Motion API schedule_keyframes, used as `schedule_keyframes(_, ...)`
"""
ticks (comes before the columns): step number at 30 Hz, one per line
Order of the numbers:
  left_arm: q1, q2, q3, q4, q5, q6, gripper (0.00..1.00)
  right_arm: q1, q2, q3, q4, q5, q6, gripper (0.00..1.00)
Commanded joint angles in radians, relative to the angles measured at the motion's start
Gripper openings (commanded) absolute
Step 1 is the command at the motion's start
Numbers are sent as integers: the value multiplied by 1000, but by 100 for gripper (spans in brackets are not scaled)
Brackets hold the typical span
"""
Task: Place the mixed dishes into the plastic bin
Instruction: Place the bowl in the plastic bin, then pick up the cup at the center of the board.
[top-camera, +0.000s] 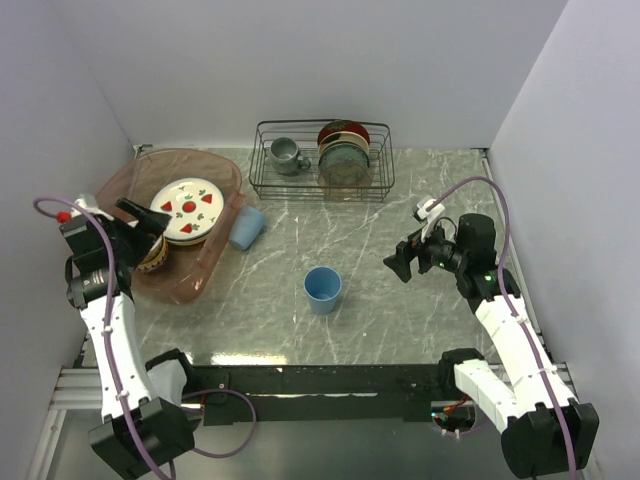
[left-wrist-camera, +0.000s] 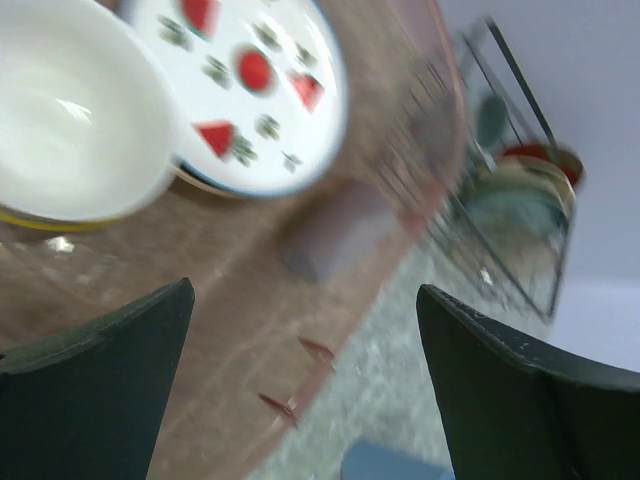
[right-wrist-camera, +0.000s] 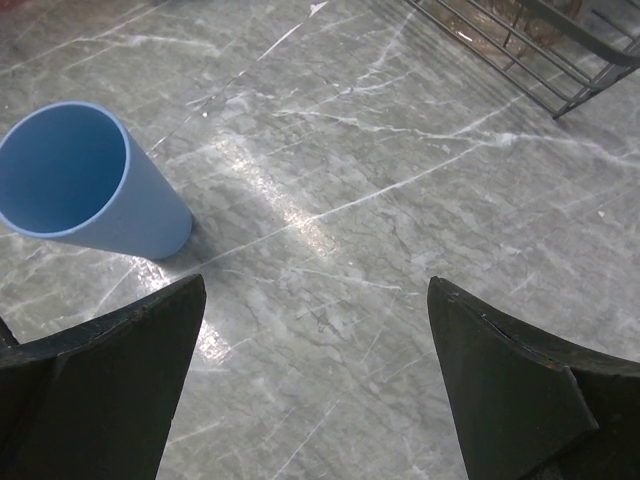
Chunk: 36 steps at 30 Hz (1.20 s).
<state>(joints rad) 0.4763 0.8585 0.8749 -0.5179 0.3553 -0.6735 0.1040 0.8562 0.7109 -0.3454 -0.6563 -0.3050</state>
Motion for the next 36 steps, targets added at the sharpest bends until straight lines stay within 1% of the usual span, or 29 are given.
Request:
schedule_keyframes(1,-51,-32,-14,33,230,89,99,-7,-19,9,0,-54,-42,100)
schedule_keyframes(4,-102,-47,-24,13,298,126,99,-7,-14,7,-10,-84,-57,100)
schedule_keyframes(6,-145,-58,-25,1,315,146,99,-7,-8,4,-17,-107,-69,100)
schedule_keyframes(7,-169,-71,-28,2,344,150,99,-9,-3,2,-21,-138,-77,100)
schedule_keyframes(12,-229,-127,-51,1,381,160,99,-4,41,9,-50,-245,-102,100)
schedule_keyframes(15,-254,-171,-86,33,421,137,99,34,87,42,-79,-250,-109,100)
schedule_keyframes(16,-263,-199,-100,47,433,131,99,55,102,59,-117,-235,-127,100)
schedule_keyframes(17,-268,-213,-112,68,441,123,99,115,119,96,-139,-208,-137,100)
schedule_keyframes(19,-277,-257,-151,85,455,106,99,178,171,137,-199,-120,-155,100)
schedule_keyframes(20,-278,-271,-163,96,456,103,99,248,190,178,-219,-93,-161,100)
schedule_keyframes(21,-280,-285,-183,99,467,100,99,276,225,200,-252,-44,-163,100)
schedule_keyframes(23,-280,-323,-209,101,471,100,99,347,263,268,-277,-3,-149,100)
schedule_keyframes(27,-281,-357,-241,85,468,114,99,440,387,392,-340,96,-109,100)
schedule_keyframes(28,-280,-366,-244,87,476,111,99,457,409,433,-345,153,-86,100)
schedule_keyframes(32,-280,-374,-238,81,453,120,99,533,506,502,-366,266,-46,100)
schedule_keyframes(34,-280,-378,-241,87,455,120,99,568,553,522,-376,306,-33,98)
schedule_keyframes(36,-280,-384,-246,93,444,118,99,586,586,527,-377,359,-25,93)
